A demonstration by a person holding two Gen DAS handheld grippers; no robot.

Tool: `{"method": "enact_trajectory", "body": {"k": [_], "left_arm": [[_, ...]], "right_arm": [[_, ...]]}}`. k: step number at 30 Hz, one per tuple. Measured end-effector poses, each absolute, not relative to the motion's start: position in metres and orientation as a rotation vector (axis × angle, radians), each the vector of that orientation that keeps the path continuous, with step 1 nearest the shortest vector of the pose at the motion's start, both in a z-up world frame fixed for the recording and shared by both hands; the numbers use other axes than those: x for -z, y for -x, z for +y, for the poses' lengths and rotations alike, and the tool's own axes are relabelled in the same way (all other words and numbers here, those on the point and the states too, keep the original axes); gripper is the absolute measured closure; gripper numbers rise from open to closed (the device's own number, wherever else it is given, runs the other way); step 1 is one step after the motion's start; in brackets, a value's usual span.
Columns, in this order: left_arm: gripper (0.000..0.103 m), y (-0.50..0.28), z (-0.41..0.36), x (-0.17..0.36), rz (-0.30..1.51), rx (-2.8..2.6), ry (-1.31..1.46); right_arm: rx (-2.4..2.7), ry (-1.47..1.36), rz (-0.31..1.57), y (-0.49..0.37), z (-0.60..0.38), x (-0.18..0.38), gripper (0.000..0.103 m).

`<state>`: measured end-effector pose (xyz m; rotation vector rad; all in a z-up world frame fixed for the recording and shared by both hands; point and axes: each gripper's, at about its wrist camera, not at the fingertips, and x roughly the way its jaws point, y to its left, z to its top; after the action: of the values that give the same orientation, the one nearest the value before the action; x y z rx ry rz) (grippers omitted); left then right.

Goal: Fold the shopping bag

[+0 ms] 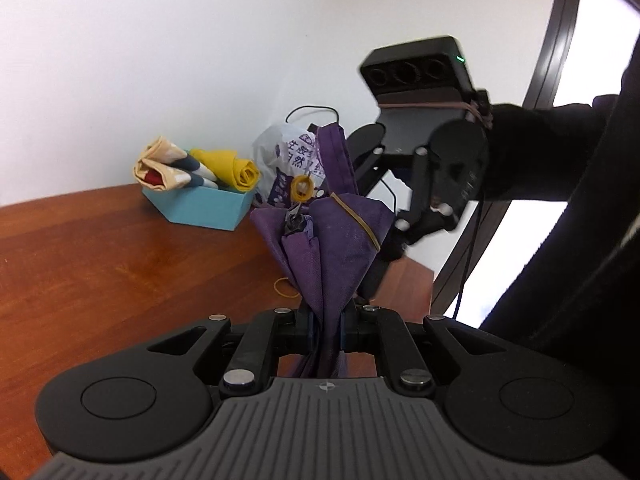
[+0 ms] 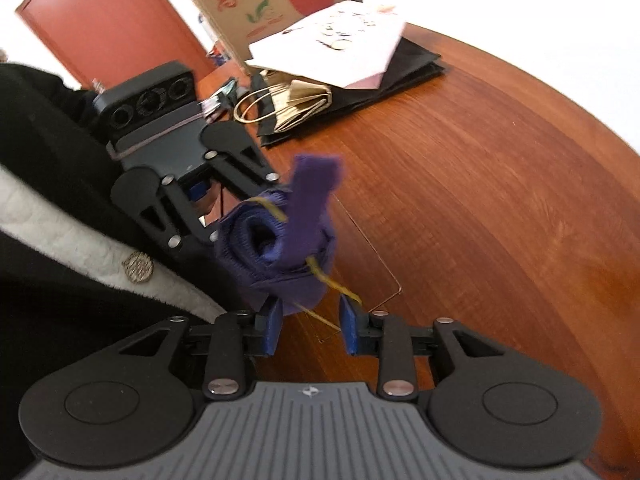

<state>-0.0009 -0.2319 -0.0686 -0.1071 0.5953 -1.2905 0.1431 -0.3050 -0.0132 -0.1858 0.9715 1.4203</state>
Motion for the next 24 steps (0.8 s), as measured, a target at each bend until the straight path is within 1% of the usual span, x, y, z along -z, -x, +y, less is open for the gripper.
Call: {"method": "enact_trajectory", "body": {"k": [1,3,6,11,18,24], "left_arm": [[0.091,0.0,-0.233,0.068,0.592,1.295,0.112],[0.091,-0.003,-0.23,0.067,0.598,1.297,0.13],[0.091,0.001,-0.253,0.065,0.595,1.308,0.129],[0.092,0.01,-0.274,0.063,0.593,1.357,0.1],[0.092,0.012,-0.279,0.06,0.578,1.394,0.072],[0.092,0.014,-0.285,0.059,0.585,1.424,0.049]], "right_arm": [[-1.427,0.208,0.956,-0.14,-0.304,0.011,0.055],[-1.421,0.249,0.919,-0.134,-0.304,0.008,0.051],[-1.415,0.304,0.845,-0.125,-0.306,0.004,0.051],[-1.463,0.496,0.676,-0.107,-0.312,0.005,0.051],[-1.492,0.6,0.595,-0.106,-0.316,0.001,0.051],[-1.553,0.74,0.489,-0.095,-0.311,-0.001,0.051]]}}
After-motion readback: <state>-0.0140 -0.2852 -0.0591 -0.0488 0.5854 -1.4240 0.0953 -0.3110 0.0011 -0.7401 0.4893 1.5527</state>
